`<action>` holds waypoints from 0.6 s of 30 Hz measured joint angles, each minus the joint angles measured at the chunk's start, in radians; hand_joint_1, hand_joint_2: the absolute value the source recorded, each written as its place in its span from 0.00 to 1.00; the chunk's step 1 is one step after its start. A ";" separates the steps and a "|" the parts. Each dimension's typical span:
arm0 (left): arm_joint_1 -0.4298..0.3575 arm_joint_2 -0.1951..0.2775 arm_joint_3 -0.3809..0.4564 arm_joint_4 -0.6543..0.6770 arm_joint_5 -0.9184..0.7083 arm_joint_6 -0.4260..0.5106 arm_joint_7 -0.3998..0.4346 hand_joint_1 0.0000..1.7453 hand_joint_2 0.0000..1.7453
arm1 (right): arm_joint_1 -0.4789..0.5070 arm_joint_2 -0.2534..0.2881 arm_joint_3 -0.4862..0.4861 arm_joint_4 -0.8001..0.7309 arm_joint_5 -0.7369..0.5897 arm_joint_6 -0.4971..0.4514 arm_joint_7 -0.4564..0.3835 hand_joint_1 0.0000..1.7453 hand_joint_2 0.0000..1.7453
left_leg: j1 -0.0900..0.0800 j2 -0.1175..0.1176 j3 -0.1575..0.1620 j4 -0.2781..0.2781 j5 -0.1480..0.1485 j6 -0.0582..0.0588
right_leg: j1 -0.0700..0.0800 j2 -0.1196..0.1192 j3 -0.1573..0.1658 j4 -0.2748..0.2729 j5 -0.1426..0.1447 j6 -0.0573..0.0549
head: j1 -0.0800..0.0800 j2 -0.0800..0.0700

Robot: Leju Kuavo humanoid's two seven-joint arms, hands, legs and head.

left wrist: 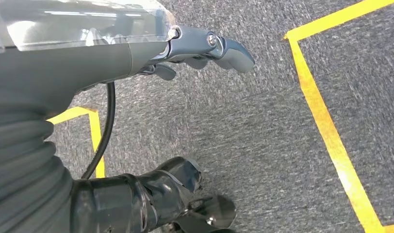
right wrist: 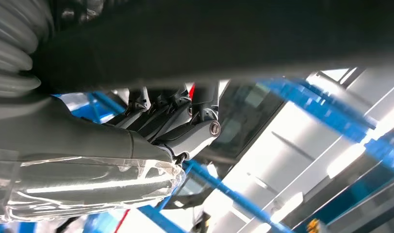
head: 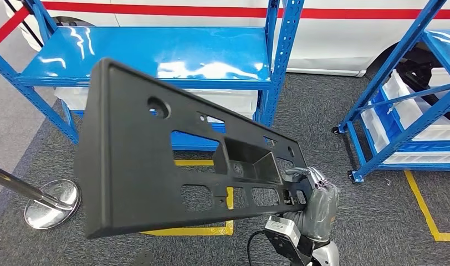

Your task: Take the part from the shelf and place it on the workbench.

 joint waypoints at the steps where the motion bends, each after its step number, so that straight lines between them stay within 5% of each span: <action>1: 0.002 0.000 0.001 0.000 0.000 0.000 0.000 0.00 1.00 | 0.007 0.005 -0.008 -0.002 0.001 -0.001 -0.002 1.00 1.00 | 0.000 -0.001 -0.028 0.066 -0.030 -0.003 | 0.000 0.002 -0.002 0.001 0.001 -0.001 | 0.000 0.000; 3: 0.006 0.000 0.003 0.000 0.001 0.000 0.000 0.00 1.00 | 0.022 0.010 -0.022 -0.003 0.004 -0.002 -0.002 1.00 1.00 | 0.001 -0.002 -0.054 0.135 -0.043 -0.006 | 0.001 0.009 -0.006 0.006 0.001 -0.001 | 0.000 0.000; 6: 0.007 0.001 0.005 0.000 0.001 0.001 0.000 0.00 1.00 | 0.035 0.015 -0.036 -0.003 0.007 -0.002 -0.002 1.00 1.00 | 0.002 -0.009 0.025 -0.013 0.041 -0.003 | 0.001 0.022 -0.008 0.014 0.000 0.001 | 0.000 0.000; 8: 0.007 0.002 0.006 0.000 0.001 0.002 0.000 0.00 1.00 | 0.038 0.018 -0.041 -0.003 0.008 -0.002 -0.002 1.00 1.00 | 0.001 -0.022 0.075 -0.116 0.071 0.004 | 0.004 0.031 -0.013 0.022 0.001 0.009 | 0.000 0.000; 12: 0.007 0.001 0.007 0.000 0.001 0.002 0.000 0.00 1.00 | 0.046 0.022 -0.049 -0.004 0.010 -0.004 -0.001 1.00 1.00 | 0.002 -0.019 0.080 -0.143 0.082 0.023 | 0.006 0.038 -0.024 0.026 0.004 0.031 | 0.000 0.000; 14: 0.006 0.000 0.008 0.000 0.001 0.002 0.000 0.00 1.00 | 0.048 0.022 -0.053 -0.007 0.013 -0.005 0.000 1.00 1.00 | 0.008 -0.011 0.079 -0.153 0.092 0.037 | 0.006 0.029 -0.050 0.085 -0.039 0.040 | 0.002 0.000; 16: 0.007 0.000 0.008 0.000 0.000 0.003 0.000 0.00 1.00 | 0.051 0.022 -0.057 -0.009 0.016 -0.005 0.002 1.00 1.00 | 0.007 -0.003 0.074 -0.152 0.095 0.042 | 0.002 0.021 -0.104 0.209 -0.107 0.048 | 0.003 0.000; 18: 0.009 0.000 0.009 0.000 0.000 0.003 0.001 0.00 1.00 | 0.055 0.022 -0.060 -0.009 0.017 -0.005 0.004 1.00 1.00 | 0.006 0.005 0.070 -0.149 0.095 0.043 | -0.002 0.018 -0.138 0.293 -0.131 0.054 | 0.003 0.000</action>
